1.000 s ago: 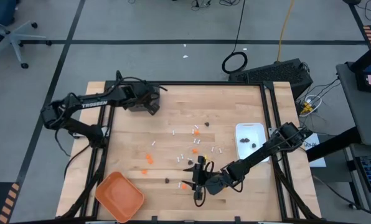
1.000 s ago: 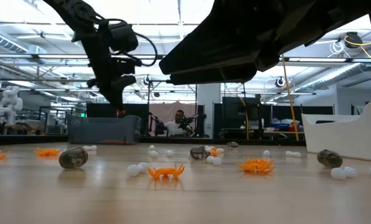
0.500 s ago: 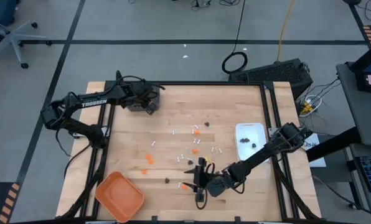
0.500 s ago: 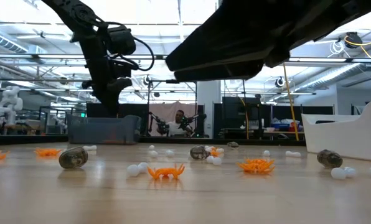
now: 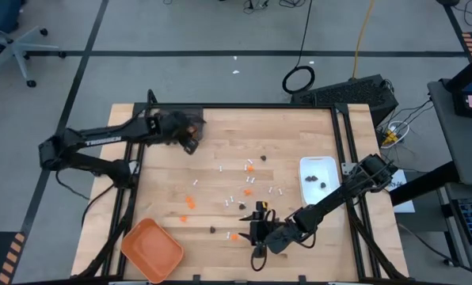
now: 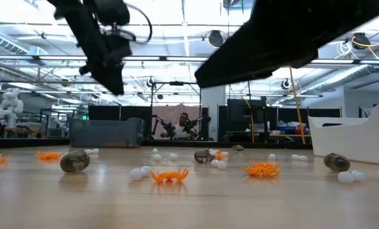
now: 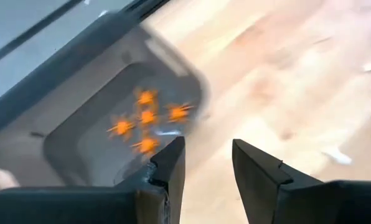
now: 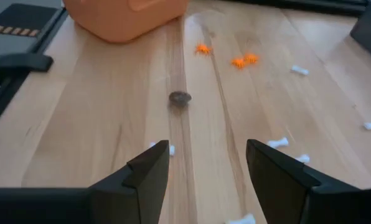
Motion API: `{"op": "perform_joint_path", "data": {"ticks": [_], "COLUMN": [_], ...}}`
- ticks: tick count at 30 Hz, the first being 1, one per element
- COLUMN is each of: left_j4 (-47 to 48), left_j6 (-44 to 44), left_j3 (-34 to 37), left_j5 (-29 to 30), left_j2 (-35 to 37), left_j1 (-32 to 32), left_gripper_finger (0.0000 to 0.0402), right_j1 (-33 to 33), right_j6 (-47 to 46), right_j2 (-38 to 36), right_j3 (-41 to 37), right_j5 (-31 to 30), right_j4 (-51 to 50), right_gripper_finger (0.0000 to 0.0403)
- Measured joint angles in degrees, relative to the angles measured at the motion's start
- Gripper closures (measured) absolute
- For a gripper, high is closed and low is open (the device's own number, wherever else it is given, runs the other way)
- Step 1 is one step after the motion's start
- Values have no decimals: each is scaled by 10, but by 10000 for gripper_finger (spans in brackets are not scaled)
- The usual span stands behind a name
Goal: Sort Halloween decoration
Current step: Put the orange spider toy into the black bin
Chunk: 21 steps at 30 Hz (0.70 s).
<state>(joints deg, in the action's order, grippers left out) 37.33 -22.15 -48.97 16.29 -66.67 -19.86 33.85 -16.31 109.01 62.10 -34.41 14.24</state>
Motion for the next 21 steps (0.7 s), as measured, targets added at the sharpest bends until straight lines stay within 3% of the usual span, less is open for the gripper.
{"op": "perform_joint_path", "data": {"ticks": [6,12,18,21], "left_j4": [-7,-8,-6,9], "left_j6": [-38,-75,-74,-49], "left_j3": [0,0,0,0], "left_j5": [83,135,137,106], "left_j2": [12,-18,-66,-87], "left_j1": [170,315,408,437], "left_gripper_finger": [272,272,272,272], "right_j1": [-2,-3,-3,-3], "right_j6": [-22,-34,-40,-37], "right_j2": [0,0,0,0], "right_j3": [0,0,0,0], "right_j5": [0,0,0,0], "right_j4": [-1,9,9,9], "right_gripper_finger": [204,204,204,204]}}
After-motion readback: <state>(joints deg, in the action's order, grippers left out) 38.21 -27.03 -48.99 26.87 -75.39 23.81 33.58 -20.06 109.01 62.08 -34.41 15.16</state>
